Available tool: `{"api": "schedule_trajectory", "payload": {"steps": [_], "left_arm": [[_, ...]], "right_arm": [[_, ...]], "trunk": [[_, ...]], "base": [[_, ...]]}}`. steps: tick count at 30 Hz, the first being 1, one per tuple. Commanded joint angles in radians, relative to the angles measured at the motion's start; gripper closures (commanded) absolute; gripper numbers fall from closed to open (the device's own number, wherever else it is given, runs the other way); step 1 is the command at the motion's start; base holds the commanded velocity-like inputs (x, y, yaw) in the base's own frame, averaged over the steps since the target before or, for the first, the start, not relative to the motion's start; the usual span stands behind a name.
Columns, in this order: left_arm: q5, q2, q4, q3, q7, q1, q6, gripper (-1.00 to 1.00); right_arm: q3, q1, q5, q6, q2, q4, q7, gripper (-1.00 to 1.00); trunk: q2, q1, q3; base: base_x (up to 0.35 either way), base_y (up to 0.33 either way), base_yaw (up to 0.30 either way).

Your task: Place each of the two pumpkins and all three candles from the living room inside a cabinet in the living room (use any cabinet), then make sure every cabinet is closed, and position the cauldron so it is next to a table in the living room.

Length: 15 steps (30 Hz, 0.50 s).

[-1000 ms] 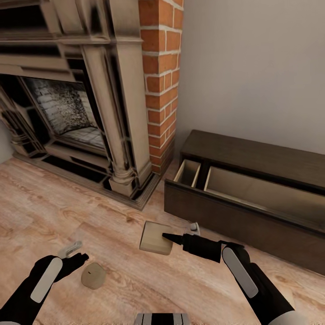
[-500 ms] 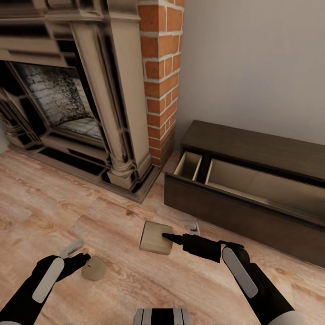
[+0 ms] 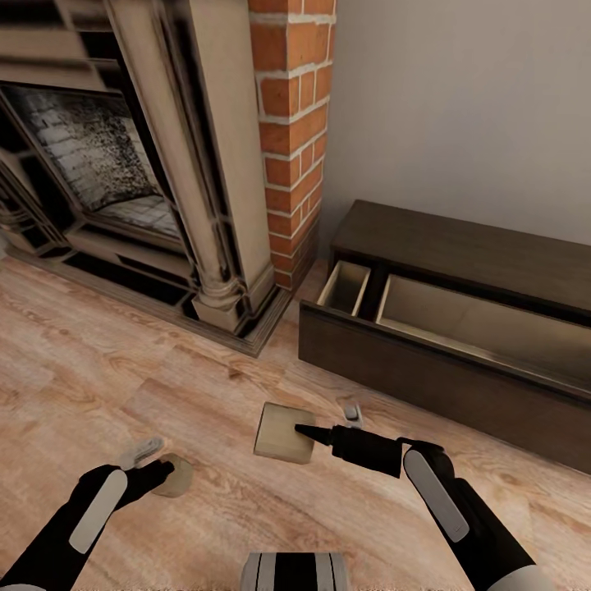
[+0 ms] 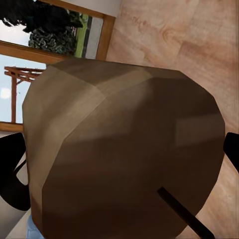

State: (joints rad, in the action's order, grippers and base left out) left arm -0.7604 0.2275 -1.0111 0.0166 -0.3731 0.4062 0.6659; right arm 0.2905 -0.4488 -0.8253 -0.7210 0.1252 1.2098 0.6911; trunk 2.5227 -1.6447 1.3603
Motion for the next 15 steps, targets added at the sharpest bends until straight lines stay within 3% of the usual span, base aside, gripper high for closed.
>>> {"api": "schedule_trajectory", "payload": {"steps": [1,11,15], "left_arm": [[-0.01,-0.001,-0.001,0.008,-0.009,0.0,0.002,-1.0],[-0.008,-0.007,0.001,0.029,-0.009,0.0,-0.029,-1.0],[-0.007,-0.007,0.001,0.029,-0.009,0.0,-0.031,-1.0]], "right_arm": [[0.001,-0.001,-0.009,-0.006,0.001,0.001,-0.002,1.0],[0.001,-0.001,-0.009,-0.006,0.001,-0.001,-0.002,1.0],[0.001,-0.001,-0.009,-0.006,0.001,-0.002,-0.002,1.0]], "trunk": [[0.001,0.0,0.005],[0.003,-0.005,0.043],[0.003,-0.005,0.043]], "base": [[0.0,0.0,0.0],[0.0,0.0,0.0],[0.0,0.0,0.0]]}}
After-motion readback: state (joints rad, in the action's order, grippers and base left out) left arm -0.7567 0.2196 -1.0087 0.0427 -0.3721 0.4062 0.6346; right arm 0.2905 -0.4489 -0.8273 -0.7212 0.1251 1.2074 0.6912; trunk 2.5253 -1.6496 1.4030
